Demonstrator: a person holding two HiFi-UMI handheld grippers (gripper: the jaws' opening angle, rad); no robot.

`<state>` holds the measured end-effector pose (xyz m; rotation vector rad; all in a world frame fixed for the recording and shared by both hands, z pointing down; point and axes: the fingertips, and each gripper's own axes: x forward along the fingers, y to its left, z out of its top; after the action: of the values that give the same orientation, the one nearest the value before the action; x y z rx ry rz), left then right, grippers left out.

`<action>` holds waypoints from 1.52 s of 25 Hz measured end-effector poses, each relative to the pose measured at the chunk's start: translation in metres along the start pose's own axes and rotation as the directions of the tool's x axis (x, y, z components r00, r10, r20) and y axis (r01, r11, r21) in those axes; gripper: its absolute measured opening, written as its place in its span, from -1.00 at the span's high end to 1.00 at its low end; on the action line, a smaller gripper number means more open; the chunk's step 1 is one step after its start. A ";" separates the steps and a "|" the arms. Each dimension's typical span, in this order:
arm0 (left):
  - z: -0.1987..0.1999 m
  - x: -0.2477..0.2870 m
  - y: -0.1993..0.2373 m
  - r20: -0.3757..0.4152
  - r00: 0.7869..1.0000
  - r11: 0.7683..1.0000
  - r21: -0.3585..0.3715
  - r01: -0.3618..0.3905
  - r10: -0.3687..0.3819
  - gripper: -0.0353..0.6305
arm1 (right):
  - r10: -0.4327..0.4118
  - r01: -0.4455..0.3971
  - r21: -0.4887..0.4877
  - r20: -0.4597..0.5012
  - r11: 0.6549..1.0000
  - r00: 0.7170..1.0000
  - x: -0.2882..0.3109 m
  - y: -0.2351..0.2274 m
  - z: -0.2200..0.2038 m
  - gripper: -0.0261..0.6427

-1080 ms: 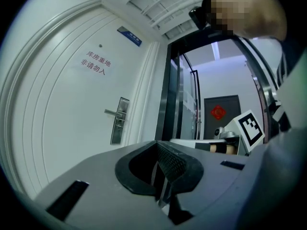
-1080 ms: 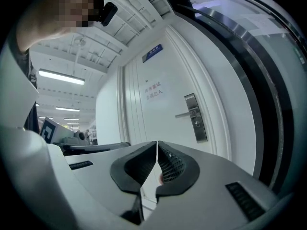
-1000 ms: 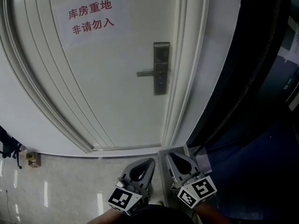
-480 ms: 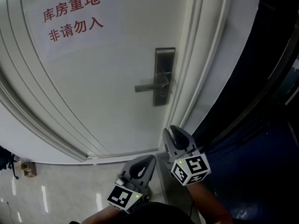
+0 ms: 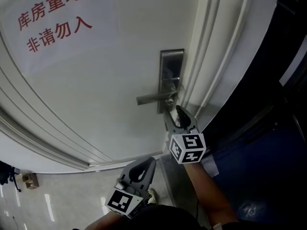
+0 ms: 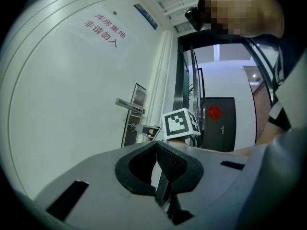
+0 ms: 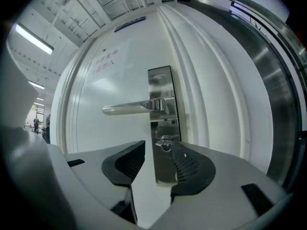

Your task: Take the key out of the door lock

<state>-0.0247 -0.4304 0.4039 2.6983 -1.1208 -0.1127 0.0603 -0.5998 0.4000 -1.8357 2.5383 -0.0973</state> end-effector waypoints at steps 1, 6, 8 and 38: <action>0.000 0.001 0.004 -0.002 1.000 1.000 -0.002 -0.002 0.002 0.88 | -0.009 0.009 -0.002 -0.001 1.000 1.000 0.006 -0.002 0.000 0.45; -0.001 0.004 0.020 -0.007 1.000 1.000 -0.010 -0.014 0.014 0.88 | -0.039 0.039 -0.023 -0.007 0.999 0.999 0.026 -0.005 -0.002 0.41; -0.001 0.005 0.024 -0.007 1.000 1.000 -0.013 -0.016 0.016 0.88 | -0.050 0.050 -0.035 -0.005 0.998 0.999 0.030 -0.006 -0.002 0.41; -0.003 0.012 0.023 -0.007 1.000 1.000 -0.024 -0.007 0.007 0.88 | -0.096 0.094 -0.077 -0.024 0.993 0.995 0.024 -0.007 -0.001 0.52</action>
<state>-0.0321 -0.4541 0.4120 2.6712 -1.1191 -0.1149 0.0595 -0.6249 0.4026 -1.9962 2.5053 -0.0276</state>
